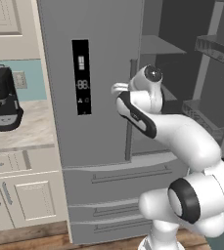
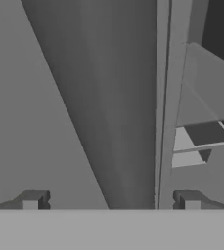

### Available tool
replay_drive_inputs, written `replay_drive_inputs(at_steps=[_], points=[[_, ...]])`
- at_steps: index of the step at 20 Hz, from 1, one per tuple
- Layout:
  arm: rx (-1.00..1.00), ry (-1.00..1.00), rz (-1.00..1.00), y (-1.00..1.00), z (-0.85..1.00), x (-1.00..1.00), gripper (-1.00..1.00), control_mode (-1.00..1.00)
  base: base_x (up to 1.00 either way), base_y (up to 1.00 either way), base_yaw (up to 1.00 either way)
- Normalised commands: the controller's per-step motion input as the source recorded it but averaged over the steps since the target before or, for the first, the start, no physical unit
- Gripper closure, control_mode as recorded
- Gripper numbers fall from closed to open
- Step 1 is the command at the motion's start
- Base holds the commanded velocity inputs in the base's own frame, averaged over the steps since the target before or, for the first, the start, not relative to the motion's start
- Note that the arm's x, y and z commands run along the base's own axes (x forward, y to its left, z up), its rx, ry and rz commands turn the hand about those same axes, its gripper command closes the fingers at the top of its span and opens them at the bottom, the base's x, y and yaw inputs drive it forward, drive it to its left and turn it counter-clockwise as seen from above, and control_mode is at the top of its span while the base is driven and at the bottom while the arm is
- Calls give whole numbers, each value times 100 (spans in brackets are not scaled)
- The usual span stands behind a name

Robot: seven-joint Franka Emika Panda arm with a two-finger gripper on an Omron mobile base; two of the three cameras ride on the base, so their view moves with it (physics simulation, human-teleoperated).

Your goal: Open the fridge, grab two sodas, and place both sodas inside the bowl with ice on the dining counter.

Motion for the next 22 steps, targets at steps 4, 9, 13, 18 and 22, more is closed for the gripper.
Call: replay_drive_inputs(at_steps=[4,9,13,18,22], points=[[0,0,0,12,-20,38,-100,-100,0,0,0],[0,0,0,1,-17,44,-100,-100,0,0,0],[0,0,0,0,-19,39,100,-100,0,0,0],[1,0,1,6,-9,17,100,-100,0,0,0],[8,0,8,33,0,-10,100,-100,0,0,0]])
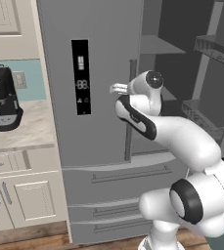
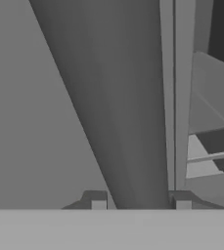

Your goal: Open the fridge, grab two sodas, and place both sodas inside the bowl with ice on the dining counter.

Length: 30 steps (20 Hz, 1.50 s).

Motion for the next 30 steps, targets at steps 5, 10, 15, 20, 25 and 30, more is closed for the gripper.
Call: replay_drive_inputs(at_steps=[5,10,15,20,25,30], points=[[6,0,13,43,0,-42,100,-100,0,0,0],[1,0,15,43,0,-71,100,-100,0,0,0],[0,0,13,49,0,-95,100,-100,0,0,0],[0,0,13,48,0,-100,100,-100,0,0,0],[0,0,12,65,0,-100,100,-100,0,0,0],[0,0,5,36,8,-100,-100,-100,0,0,0]])
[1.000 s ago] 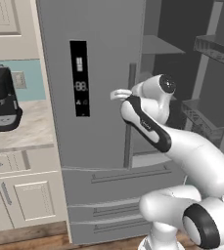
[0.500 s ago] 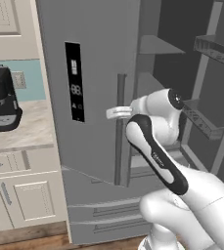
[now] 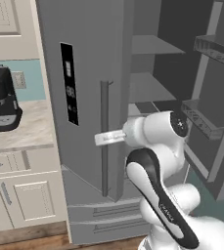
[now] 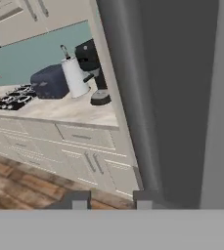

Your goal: Open the fridge, grab two sodas, and place both sodas inside the bowl with ice on the dining counter.

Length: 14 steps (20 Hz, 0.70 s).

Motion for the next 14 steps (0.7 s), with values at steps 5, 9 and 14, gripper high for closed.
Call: replay_drive_inputs(at_steps=[5,9,14], points=[[6,0,-6,-71,33,-87,-100,-100,0,0,0],[27,10,-15,-100,41,-60,-100,-100,0,0,0],[30,10,-18,-93,32,-31,-100,-100,0,0,0]])
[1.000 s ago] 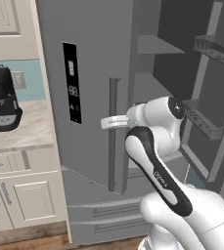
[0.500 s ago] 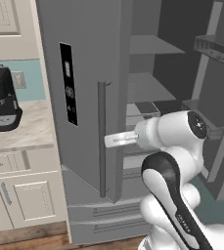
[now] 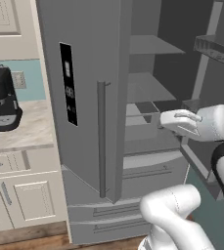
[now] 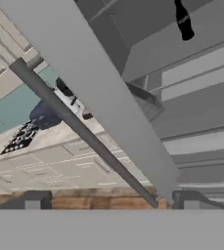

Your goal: Open the fridge, grab two sodas, and place both sodas inside the bowl with ice on the dining counter.

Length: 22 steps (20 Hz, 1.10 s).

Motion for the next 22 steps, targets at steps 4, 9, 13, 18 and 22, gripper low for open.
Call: replay_drive_inputs(at_steps=[4,9,13,18,22], points=[[33,4,-9,-49,0,11,-100,-100,0,0,0],[15,20,-1,-2,0,58,-100,-100,0,0,0],[7,17,0,0,0,63,-100,-100,0,0,0],[11,13,0,1,0,74,-100,-100,0,0,0],[15,4,0,29,-10,60,-100,-100,0,0,0]])
